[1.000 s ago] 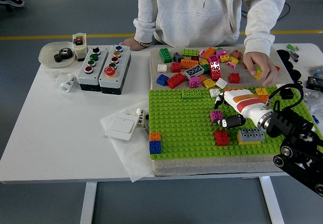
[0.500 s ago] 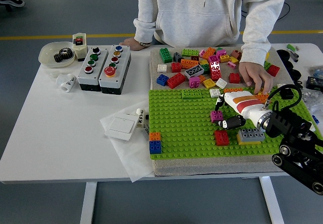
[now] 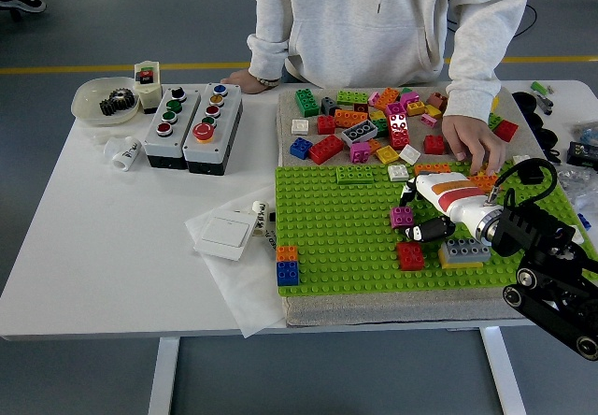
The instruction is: Pick up the brick,pile it on top of brick,press brick,pick up the brick,pile it on top of brick,press brick
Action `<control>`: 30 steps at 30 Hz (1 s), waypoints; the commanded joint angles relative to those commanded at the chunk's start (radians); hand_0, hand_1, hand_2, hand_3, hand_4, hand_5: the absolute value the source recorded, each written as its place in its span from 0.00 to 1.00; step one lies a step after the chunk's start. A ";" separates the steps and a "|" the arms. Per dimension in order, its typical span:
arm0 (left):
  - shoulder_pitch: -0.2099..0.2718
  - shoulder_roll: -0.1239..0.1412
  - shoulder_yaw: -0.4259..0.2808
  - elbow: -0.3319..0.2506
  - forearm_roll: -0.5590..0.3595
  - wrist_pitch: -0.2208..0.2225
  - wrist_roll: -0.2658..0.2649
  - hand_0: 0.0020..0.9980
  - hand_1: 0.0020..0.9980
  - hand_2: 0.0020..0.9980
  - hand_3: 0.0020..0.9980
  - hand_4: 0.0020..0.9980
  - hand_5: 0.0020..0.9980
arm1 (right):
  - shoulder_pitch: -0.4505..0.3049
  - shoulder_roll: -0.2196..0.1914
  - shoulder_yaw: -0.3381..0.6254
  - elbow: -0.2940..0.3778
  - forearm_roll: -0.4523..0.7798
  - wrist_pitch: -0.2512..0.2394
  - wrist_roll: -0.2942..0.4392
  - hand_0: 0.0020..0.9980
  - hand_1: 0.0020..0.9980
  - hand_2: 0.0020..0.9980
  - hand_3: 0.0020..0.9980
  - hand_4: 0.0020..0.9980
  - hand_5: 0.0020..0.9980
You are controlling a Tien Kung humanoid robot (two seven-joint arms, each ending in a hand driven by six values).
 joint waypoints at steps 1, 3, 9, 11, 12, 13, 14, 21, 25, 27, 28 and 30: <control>0.000 0.000 -0.001 0.000 0.002 0.000 0.001 0.78 0.79 0.84 0.62 0.66 0.67 | 0.000 0.001 0.000 -0.001 0.000 -0.001 0.000 0.62 0.63 0.64 0.56 0.86 0.32; 0.000 0.000 -0.002 0.000 0.004 -0.001 0.001 0.78 0.79 0.84 0.62 0.66 0.67 | 0.001 0.002 0.001 -0.002 0.001 -0.002 0.001 0.62 0.63 0.64 0.56 0.86 0.32; 0.001 0.000 -0.002 0.000 0.005 -0.001 0.001 0.78 0.79 0.84 0.62 0.66 0.67 | -0.002 0.000 0.001 -0.004 0.004 -0.017 0.005 0.58 0.61 0.63 0.55 0.85 0.32; 0.001 0.000 -0.002 0.000 0.005 -0.001 0.001 0.78 0.79 0.84 0.62 0.66 0.67 | -0.003 0.000 0.002 -0.004 0.004 -0.020 0.006 0.58 0.61 0.63 0.55 0.85 0.32; 0.001 0.000 -0.002 0.000 0.005 0.000 0.001 0.78 0.79 0.84 0.62 0.66 0.67 | -0.004 0.000 0.002 -0.003 0.004 -0.023 0.007 0.58 0.61 0.63 0.55 0.85 0.32; 0.001 0.000 -0.002 0.000 0.004 -0.001 0.001 0.78 0.79 0.84 0.62 0.66 0.67 | -0.004 0.000 0.003 -0.003 0.005 -0.025 0.008 0.58 0.61 0.63 0.55 0.85 0.32; 0.001 0.000 -0.002 0.000 0.004 -0.001 0.001 0.78 0.79 0.84 0.62 0.66 0.67 | -0.004 0.000 0.003 -0.003 0.006 -0.026 0.008 0.58 0.61 0.63 0.55 0.85 0.32; 0.000 0.000 0.001 0.000 0.001 -0.001 0.000 0.78 0.79 0.84 0.62 0.66 0.67 | -0.005 -0.001 0.005 -0.007 0.013 -0.025 0.012 0.56 0.55 0.58 0.52 0.81 0.32; -0.001 0.000 0.003 0.000 -0.002 0.000 0.000 0.78 0.79 0.84 0.62 0.66 0.67 | -0.005 0.000 0.005 -0.011 0.020 -0.025 0.015 0.56 0.55 0.58 0.52 0.81 0.32; -0.001 0.000 0.003 0.000 -0.002 0.000 0.000 0.78 0.79 0.84 0.62 0.65 0.67 | -0.005 0.001 0.005 -0.011 0.021 -0.024 0.016 0.53 0.54 0.57 0.50 0.79 0.34; -0.001 0.000 0.003 0.000 -0.002 0.000 0.000 0.78 0.79 0.84 0.62 0.65 0.67 | -0.006 0.001 0.005 -0.011 0.021 -0.025 0.016 0.53 0.54 0.57 0.50 0.79 0.34; -0.001 0.000 0.003 0.000 -0.001 -0.001 0.000 0.78 0.79 0.84 0.62 0.65 0.67 | -0.006 0.002 0.005 -0.011 0.021 -0.028 0.017 0.53 0.54 0.57 0.50 0.79 0.34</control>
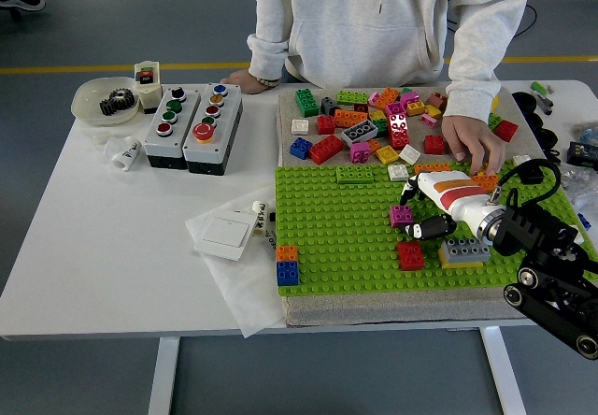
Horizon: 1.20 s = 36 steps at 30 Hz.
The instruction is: Pick up the brick,pile it on top of brick,press brick,pick up the brick,pile it on top of brick,press brick
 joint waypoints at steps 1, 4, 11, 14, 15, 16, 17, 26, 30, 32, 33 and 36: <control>0.000 0.000 0.000 0.000 0.000 0.000 0.000 0.78 0.79 0.84 0.62 0.65 0.67 | 0.000 0.000 0.000 0.000 0.000 -0.001 0.000 0.53 0.54 0.57 0.50 0.79 0.34; 0.000 0.000 0.000 0.000 0.000 0.000 0.000 0.78 0.79 0.84 0.62 0.65 0.67 | -0.001 0.000 -0.001 -0.001 0.001 -0.003 0.001 0.51 0.51 0.55 0.48 0.77 0.34; 0.001 -0.001 0.000 0.000 0.000 -0.001 0.001 0.78 0.79 0.84 0.62 0.65 0.67 | -0.004 -0.003 0.002 0.005 -0.001 -0.005 0.000 0.49 0.50 0.54 0.48 0.76 0.36; 0.001 -0.001 -0.001 0.000 0.001 -0.001 0.001 0.78 0.79 0.84 0.62 0.65 0.67 | -0.005 -0.005 0.004 0.010 -0.002 -0.005 0.000 0.49 0.50 0.54 0.48 0.76 0.36; 0.001 -0.001 -0.001 0.000 0.001 -0.001 0.001 0.78 0.79 0.84 0.62 0.65 0.67 | -0.005 -0.007 0.006 0.014 -0.002 -0.005 0.000 0.49 0.50 0.54 0.48 0.76 0.36; 0.001 -0.001 -0.001 0.000 0.001 -0.001 0.001 0.78 0.79 0.84 0.62 0.65 0.67 | -0.006 -0.008 0.007 0.017 -0.002 -0.006 -0.001 0.49 0.50 0.54 0.48 0.76 0.36; 0.001 -0.001 -0.001 0.000 0.000 -0.001 0.001 0.78 0.79 0.84 0.62 0.65 0.67 | -0.007 -0.009 0.010 0.021 -0.003 -0.007 -0.001 0.49 0.50 0.54 0.48 0.76 0.36; 0.002 -0.001 -0.002 0.000 0.001 0.000 0.000 0.78 0.79 0.84 0.62 0.65 0.67 | -0.012 -0.042 0.034 0.094 -0.020 -0.003 -0.011 0.49 0.49 0.54 0.48 0.76 0.38; 0.002 0.000 -0.003 0.000 0.000 0.001 -0.001 0.78 0.79 0.84 0.62 0.65 0.67 | -0.004 -0.099 0.031 0.169 -0.043 0.008 -0.014 0.50 0.49 0.54 0.48 0.75 0.36; 0.002 0.000 -0.003 0.000 0.000 0.001 -0.001 0.78 0.79 0.84 0.62 0.65 0.67 | 0.001 -0.124 0.028 0.197 -0.050 0.012 -0.012 0.50 0.49 0.54 0.48 0.75 0.36; 0.002 0.001 -0.004 0.000 0.000 0.001 -0.002 0.78 0.79 0.84 0.62 0.65 0.67 | 0.006 -0.150 0.025 0.224 -0.057 0.018 -0.008 0.51 0.50 0.54 0.48 0.74 0.37; 0.001 0.002 -0.005 0.000 0.000 0.001 -0.002 0.78 0.79 0.84 0.62 0.65 0.67 | 0.018 -0.212 0.020 0.280 -0.070 0.030 0.008 0.51 0.50 0.54 0.48 0.74 0.37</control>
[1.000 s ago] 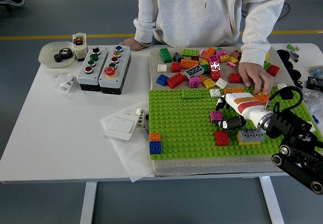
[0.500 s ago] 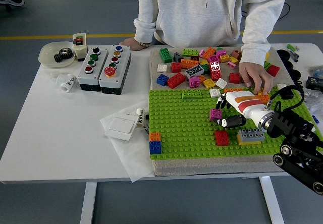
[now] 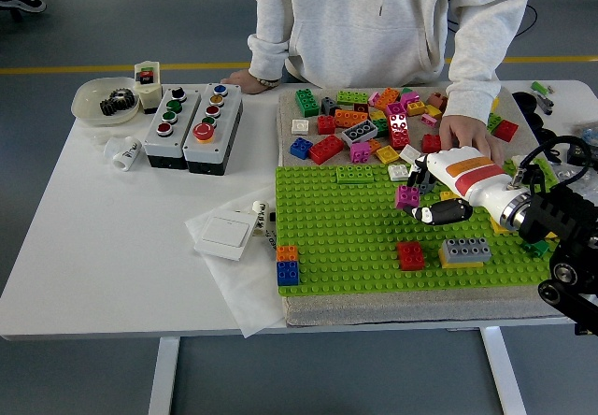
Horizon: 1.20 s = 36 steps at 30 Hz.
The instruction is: Pick up the brick,pile it on top of brick,press brick,pick up the brick,pile it on top of brick,press brick
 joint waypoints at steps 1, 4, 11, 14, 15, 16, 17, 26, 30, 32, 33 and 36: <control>0.000 0.000 -0.001 0.000 0.001 0.000 0.000 0.78 0.79 0.84 0.62 0.65 0.67 | 0.005 -0.021 -0.003 0.018 -0.005 0.006 0.009 0.51 0.50 0.54 0.48 0.74 0.37; 0.000 0.000 -0.004 0.000 0.005 -0.001 0.001 0.78 0.79 0.84 0.62 0.65 0.67 | 0.011 -0.076 -0.010 0.060 -0.009 0.015 0.029 0.51 0.50 0.54 0.48 0.74 0.38; 0.003 -0.001 -0.014 0.000 0.014 0.000 0.001 0.78 0.79 0.83 0.62 0.65 0.67 | -0.009 -0.150 -0.022 0.101 -0.010 0.029 0.045 0.52 0.50 0.54 0.48 0.74 0.38; 0.004 -0.002 -0.017 0.000 0.018 0.001 0.002 0.78 0.79 0.83 0.62 0.65 0.67 | -0.027 -0.163 -0.022 0.108 -0.014 0.037 0.039 0.52 0.50 0.54 0.48 0.74 0.38; 0.004 -0.002 -0.019 0.000 0.019 0.000 0.002 0.78 0.79 0.84 0.62 0.65 0.67 | -0.031 -0.165 -0.021 0.109 -0.014 0.038 0.038 0.51 0.50 0.54 0.48 0.74 0.37; 0.005 -0.002 -0.022 0.000 0.023 0.000 0.002 0.78 0.79 0.84 0.62 0.65 0.67 | -0.042 -0.168 -0.015 0.113 -0.016 0.039 0.034 0.51 0.50 0.54 0.48 0.74 0.37; 0.006 -0.003 -0.023 0.000 0.025 0.000 0.003 0.78 0.79 0.84 0.62 0.65 0.67 | -0.047 -0.170 -0.012 0.115 -0.016 0.040 0.031 0.51 0.50 0.54 0.48 0.74 0.37; 0.008 -0.002 -0.022 0.000 0.025 0.000 0.003 0.78 0.79 0.84 0.62 0.65 0.67 | -0.107 -0.201 0.040 0.164 -0.026 0.056 0.002 0.51 0.50 0.54 0.48 0.74 0.37; 0.008 -0.002 -0.022 0.000 0.023 0.000 0.003 0.78 0.79 0.83 0.62 0.65 0.67 | -0.126 -0.222 0.046 0.179 -0.018 0.054 0.014 0.51 0.50 0.55 0.48 0.74 0.37; 0.009 -0.003 -0.024 0.000 0.025 0.000 0.002 0.78 0.79 0.83 0.62 0.65 0.67 | -0.137 -0.234 0.045 0.185 -0.018 0.048 0.026 0.51 0.50 0.55 0.48 0.74 0.37; 0.009 -0.003 -0.024 0.000 0.026 0.000 0.002 0.78 0.79 0.84 0.62 0.65 0.67 | -0.138 -0.235 0.044 0.185 -0.018 0.048 0.027 0.52 0.50 0.54 0.48 0.74 0.37; 0.009 -0.003 -0.026 0.000 0.029 -0.001 0.003 0.78 0.79 0.84 0.62 0.65 0.67 | -0.143 -0.237 0.040 0.188 -0.019 0.041 0.037 0.52 0.50 0.54 0.48 0.74 0.37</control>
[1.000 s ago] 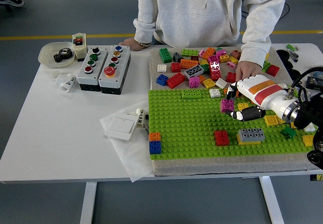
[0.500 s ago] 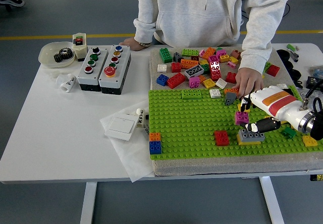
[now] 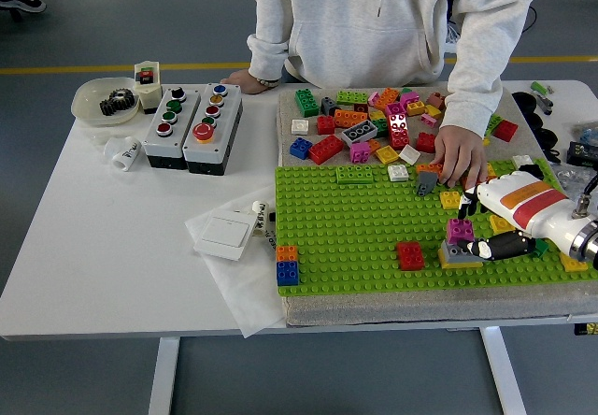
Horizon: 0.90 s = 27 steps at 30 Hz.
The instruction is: Pick up the brick,pile it on top of brick,press brick,pick up the brick,pile it on top of brick,press brick
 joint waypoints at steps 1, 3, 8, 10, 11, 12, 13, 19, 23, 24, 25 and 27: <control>0.000 0.000 0.000 0.000 0.000 0.000 0.000 0.78 0.79 0.84 0.62 0.65 0.67 | 0.000 0.001 -0.001 0.000 -0.001 -0.001 0.001 0.52 0.50 0.54 0.48 0.74 0.37; 0.000 -0.001 0.000 0.000 0.001 0.000 0.000 0.77 0.79 0.84 0.62 0.65 0.67 | 0.001 0.005 -0.006 -0.001 -0.002 -0.003 0.003 0.52 0.51 0.54 0.48 0.75 0.37; 0.000 -0.001 0.003 0.000 -0.003 0.000 0.000 0.77 0.79 0.84 0.62 0.65 0.67 | 0.003 0.010 -0.019 -0.004 -0.003 -0.006 0.006 0.52 0.51 0.54 0.48 0.75 0.37; -0.001 -0.001 0.008 0.000 -0.009 0.001 0.000 0.77 0.79 0.84 0.62 0.65 0.67 | 0.003 0.013 -0.023 -0.006 -0.001 -0.007 0.007 0.52 0.51 0.54 0.48 0.75 0.37; -0.001 -0.001 0.009 0.000 -0.010 0.001 -0.001 0.77 0.79 0.84 0.62 0.65 0.67 | 0.003 0.013 -0.024 -0.007 -0.001 -0.007 0.008 0.52 0.51 0.54 0.48 0.75 0.37; -0.001 -0.002 0.009 0.000 -0.010 0.001 0.000 0.77 0.79 0.84 0.62 0.65 0.67 | 0.004 0.016 -0.027 -0.011 -0.001 -0.008 0.009 0.52 0.51 0.54 0.48 0.75 0.37; -0.001 -0.002 0.009 0.000 -0.010 0.001 0.000 0.77 0.79 0.84 0.62 0.65 0.67 | 0.005 0.018 -0.029 -0.016 0.001 -0.009 0.010 0.52 0.51 0.54 0.48 0.75 0.37; -0.002 -0.003 0.009 0.000 -0.009 0.000 0.001 0.77 0.79 0.84 0.62 0.65 0.67 | 0.011 0.027 -0.037 -0.040 0.006 -0.011 0.016 0.52 0.51 0.54 0.48 0.75 0.37; -0.002 -0.003 0.010 0.000 -0.010 0.000 0.001 0.77 0.80 0.84 0.62 0.65 0.67 | 0.014 0.027 -0.040 -0.052 0.009 -0.008 0.020 0.52 0.51 0.54 0.48 0.75 0.37; -0.002 -0.003 0.011 0.000 -0.010 0.000 0.001 0.77 0.80 0.84 0.62 0.65 0.67 | 0.014 0.027 -0.040 -0.053 0.010 -0.007 0.020 0.52 0.51 0.54 0.48 0.75 0.37; -0.002 -0.003 0.011 0.000 -0.011 0.000 0.001 0.77 0.80 0.84 0.62 0.65 0.67 | 0.015 0.026 -0.041 -0.054 0.010 -0.007 0.021 0.52 0.51 0.54 0.48 0.75 0.37; -0.001 -0.003 0.011 0.000 -0.011 0.000 0.001 0.77 0.80 0.84 0.62 0.65 0.68 | 0.016 0.025 -0.043 -0.058 0.012 -0.005 0.023 0.51 0.51 0.55 0.48 0.75 0.37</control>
